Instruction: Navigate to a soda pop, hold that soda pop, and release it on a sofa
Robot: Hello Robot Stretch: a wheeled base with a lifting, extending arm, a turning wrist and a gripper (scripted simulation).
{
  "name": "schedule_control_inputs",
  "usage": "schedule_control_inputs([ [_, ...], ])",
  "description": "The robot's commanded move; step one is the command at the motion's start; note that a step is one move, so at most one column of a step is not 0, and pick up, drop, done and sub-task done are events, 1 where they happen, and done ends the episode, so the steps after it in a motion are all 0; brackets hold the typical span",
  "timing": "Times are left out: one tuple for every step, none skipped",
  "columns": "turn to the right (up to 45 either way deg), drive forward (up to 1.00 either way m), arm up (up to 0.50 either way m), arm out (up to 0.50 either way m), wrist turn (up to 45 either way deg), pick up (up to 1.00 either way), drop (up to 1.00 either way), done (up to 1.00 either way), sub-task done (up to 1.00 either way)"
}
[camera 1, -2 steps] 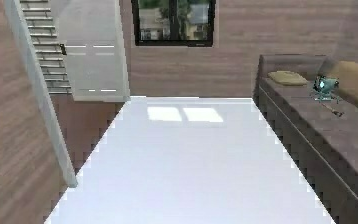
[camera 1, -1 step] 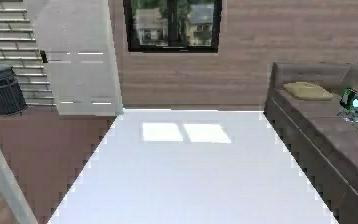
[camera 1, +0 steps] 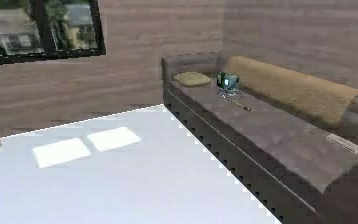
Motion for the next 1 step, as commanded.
schedule_control_inputs([
  [0.0,1.00,0.00,0.00,0.0,0.00,0.00,0.00,0.00],
])
